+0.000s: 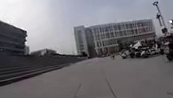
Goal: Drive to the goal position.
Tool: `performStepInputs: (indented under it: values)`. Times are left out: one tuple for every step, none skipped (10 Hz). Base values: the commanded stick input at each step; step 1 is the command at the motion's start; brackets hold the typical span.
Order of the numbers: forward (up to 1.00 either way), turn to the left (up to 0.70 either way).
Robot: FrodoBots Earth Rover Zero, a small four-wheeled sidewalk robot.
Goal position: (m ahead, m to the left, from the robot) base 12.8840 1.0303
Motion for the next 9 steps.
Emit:
performStepInputs:
  values:
    - [0.85, 0.00]
    - [0.85, 0.00]
    - [0.85, 0.00]
    - [0.85, 0.00]
    - [0.85, 0.00]
    - [0.85, 0.00]
    - [0.85, 0.00]
    - [0.85, 0.00]
    - [0.85, 0.00]
